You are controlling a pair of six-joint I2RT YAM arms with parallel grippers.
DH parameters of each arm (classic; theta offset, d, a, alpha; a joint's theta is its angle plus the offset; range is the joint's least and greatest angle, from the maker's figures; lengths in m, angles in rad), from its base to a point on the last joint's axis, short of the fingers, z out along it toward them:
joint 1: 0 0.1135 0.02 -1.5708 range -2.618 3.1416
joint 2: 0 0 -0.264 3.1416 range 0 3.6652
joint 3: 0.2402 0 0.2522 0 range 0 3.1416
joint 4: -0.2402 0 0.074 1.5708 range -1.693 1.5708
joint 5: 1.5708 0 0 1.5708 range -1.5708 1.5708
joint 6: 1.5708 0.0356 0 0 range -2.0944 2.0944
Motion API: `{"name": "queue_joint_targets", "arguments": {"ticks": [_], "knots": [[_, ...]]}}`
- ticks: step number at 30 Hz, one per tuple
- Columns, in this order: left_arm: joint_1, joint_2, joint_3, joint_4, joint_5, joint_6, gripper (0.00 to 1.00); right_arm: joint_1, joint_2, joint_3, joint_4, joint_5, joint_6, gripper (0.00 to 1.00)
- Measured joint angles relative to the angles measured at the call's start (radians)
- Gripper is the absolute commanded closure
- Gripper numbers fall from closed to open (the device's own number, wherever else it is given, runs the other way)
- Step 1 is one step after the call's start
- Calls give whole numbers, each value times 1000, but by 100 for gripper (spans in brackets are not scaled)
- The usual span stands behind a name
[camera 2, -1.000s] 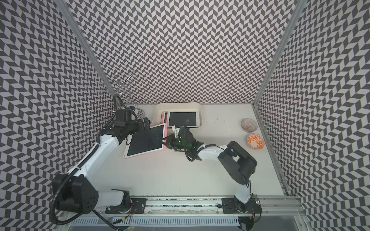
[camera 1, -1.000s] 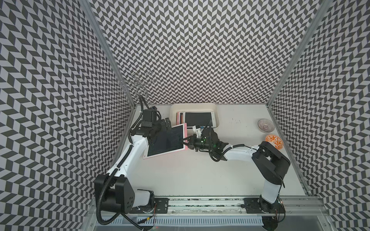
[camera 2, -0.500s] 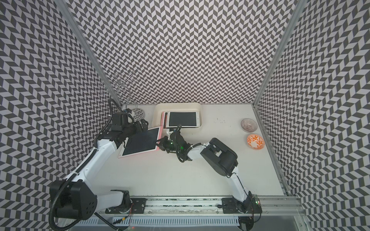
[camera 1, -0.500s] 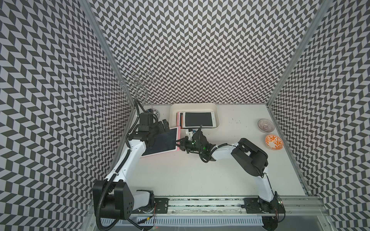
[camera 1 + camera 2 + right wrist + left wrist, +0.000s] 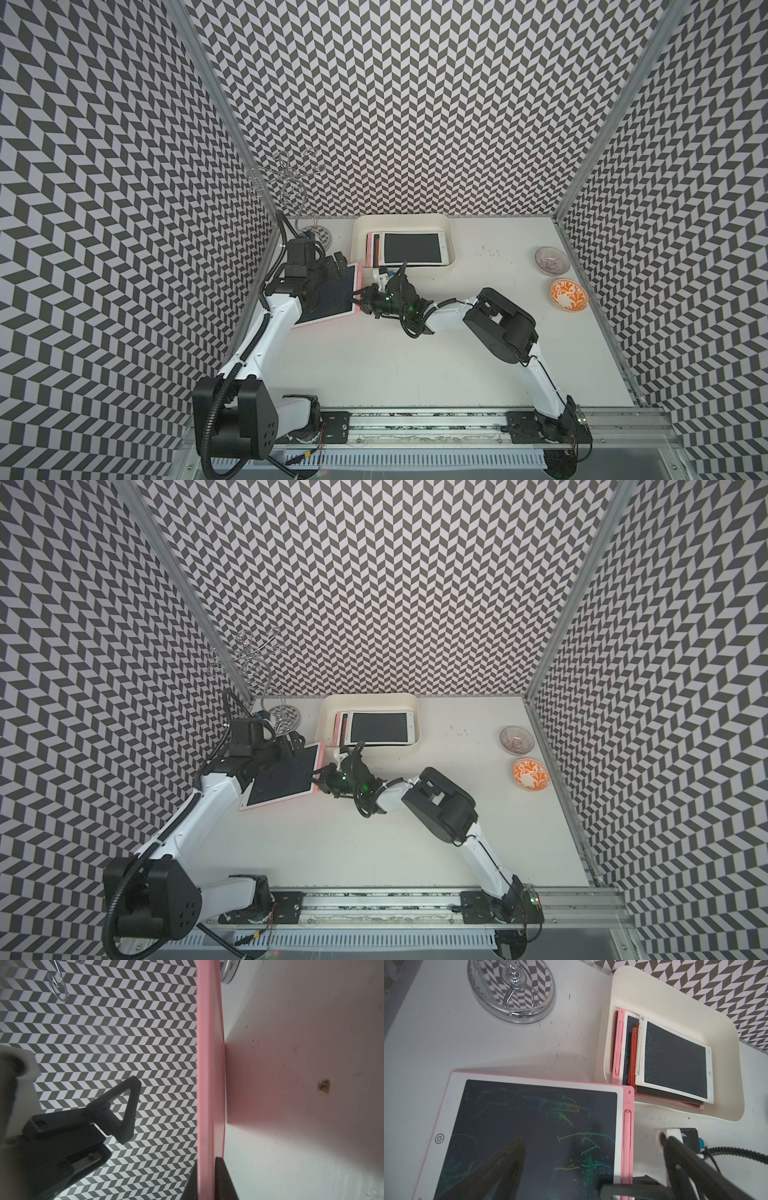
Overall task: Take out the writing tablet from the storage box
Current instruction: Place the writing tablet at the center of the board.
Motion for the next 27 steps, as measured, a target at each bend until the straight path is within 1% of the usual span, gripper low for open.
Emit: {"name": "queue_joint_targets", "arguments": {"ticks": [2, 4, 7, 9, 27], "knots": [[3, 1, -8, 2, 3, 0, 1, 0, 8, 5, 0, 1, 5, 79], [6, 2, -12, 3, 7, 0, 1, 0, 13, 6, -2, 2, 8, 78], [11, 2, -14, 10, 11, 3, 1, 1, 14, 6, -6, 3, 16, 70], [14, 2, -14, 14, 15, 3, 1, 1, 14, 7, -8, 5, 15, 66], [28, 2, -37, 38, 35, 4, 1, 38, 14, 12, -76, 24, -5, 68]]}}
